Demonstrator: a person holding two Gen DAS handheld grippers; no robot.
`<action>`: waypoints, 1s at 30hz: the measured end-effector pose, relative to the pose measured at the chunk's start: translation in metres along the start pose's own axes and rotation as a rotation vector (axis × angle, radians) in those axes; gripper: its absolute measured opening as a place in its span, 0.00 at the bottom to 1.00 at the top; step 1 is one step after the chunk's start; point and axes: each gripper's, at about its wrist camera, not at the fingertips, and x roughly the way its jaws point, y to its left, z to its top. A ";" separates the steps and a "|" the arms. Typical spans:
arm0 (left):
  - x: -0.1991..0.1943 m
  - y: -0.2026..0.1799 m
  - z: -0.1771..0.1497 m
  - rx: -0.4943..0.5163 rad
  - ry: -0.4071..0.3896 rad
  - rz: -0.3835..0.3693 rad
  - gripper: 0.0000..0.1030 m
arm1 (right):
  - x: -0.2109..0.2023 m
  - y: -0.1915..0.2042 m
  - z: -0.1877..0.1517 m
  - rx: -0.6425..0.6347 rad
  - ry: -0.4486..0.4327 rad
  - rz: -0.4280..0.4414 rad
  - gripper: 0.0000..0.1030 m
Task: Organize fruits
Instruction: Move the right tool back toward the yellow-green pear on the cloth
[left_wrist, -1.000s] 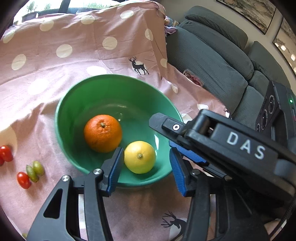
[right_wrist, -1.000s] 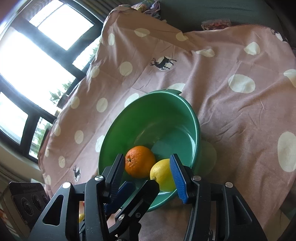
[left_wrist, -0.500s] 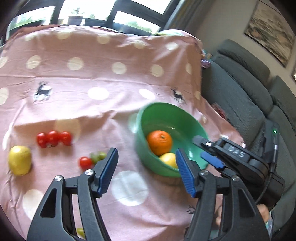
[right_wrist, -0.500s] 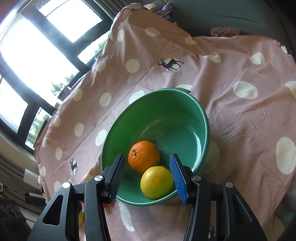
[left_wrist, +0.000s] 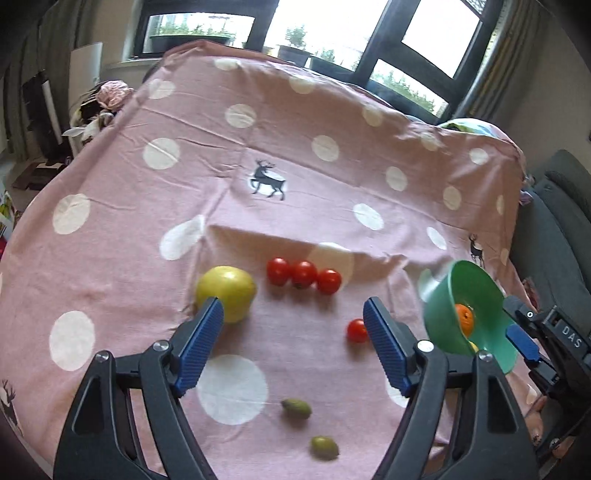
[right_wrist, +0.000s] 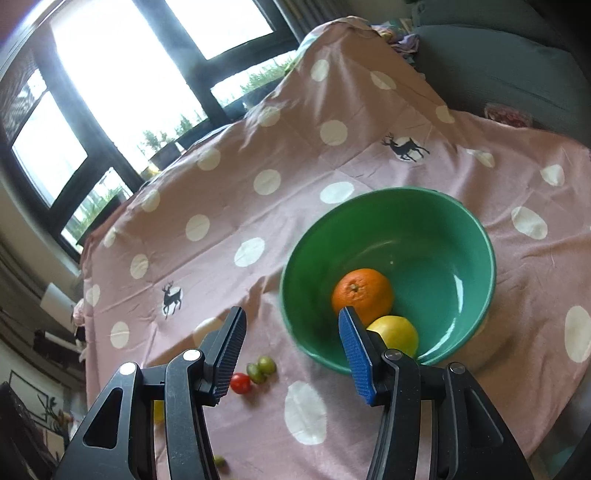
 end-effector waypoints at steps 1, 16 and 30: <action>-0.001 0.009 0.001 -0.019 -0.005 0.024 0.77 | 0.000 0.008 -0.002 -0.017 0.004 0.012 0.52; -0.012 0.091 0.006 -0.283 -0.038 0.217 0.78 | 0.047 0.110 -0.052 -0.213 0.199 0.296 0.68; -0.008 0.109 0.006 -0.372 -0.007 0.181 0.78 | 0.128 0.152 -0.100 -0.212 0.466 0.358 0.68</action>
